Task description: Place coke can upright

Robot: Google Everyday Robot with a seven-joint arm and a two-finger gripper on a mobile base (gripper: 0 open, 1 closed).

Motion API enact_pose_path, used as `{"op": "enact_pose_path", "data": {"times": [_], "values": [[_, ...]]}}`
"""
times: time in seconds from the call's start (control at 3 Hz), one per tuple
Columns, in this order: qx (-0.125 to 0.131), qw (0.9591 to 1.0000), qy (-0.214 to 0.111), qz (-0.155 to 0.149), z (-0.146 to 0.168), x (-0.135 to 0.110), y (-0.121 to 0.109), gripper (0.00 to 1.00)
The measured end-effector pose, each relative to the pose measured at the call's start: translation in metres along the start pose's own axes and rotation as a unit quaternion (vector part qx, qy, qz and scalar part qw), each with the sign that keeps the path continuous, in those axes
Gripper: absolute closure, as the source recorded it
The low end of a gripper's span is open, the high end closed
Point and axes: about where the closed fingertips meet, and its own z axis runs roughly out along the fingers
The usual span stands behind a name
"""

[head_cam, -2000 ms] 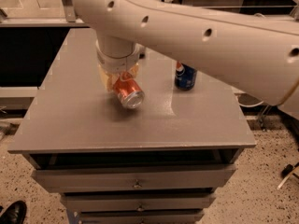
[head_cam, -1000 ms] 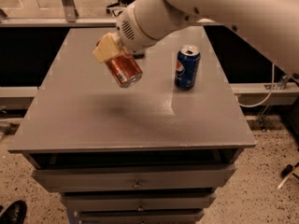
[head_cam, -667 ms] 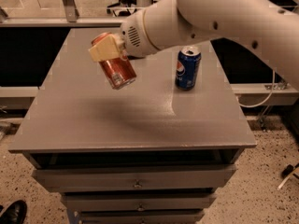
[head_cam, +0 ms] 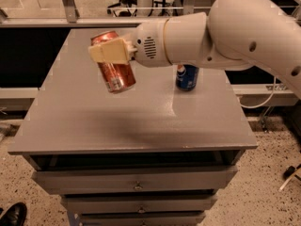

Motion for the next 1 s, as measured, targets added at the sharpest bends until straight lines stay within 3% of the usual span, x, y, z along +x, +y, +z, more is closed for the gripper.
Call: {"op": "enact_pose_path", "data": {"times": [0.67,1.0], "values": [[0.005,0.9995,-0.019,-0.026,0.000,-0.003,0.003,1.00],[0.015,0.9974,-0.052,-0.047,0.002,0.005,-0.007,1.00]]}}
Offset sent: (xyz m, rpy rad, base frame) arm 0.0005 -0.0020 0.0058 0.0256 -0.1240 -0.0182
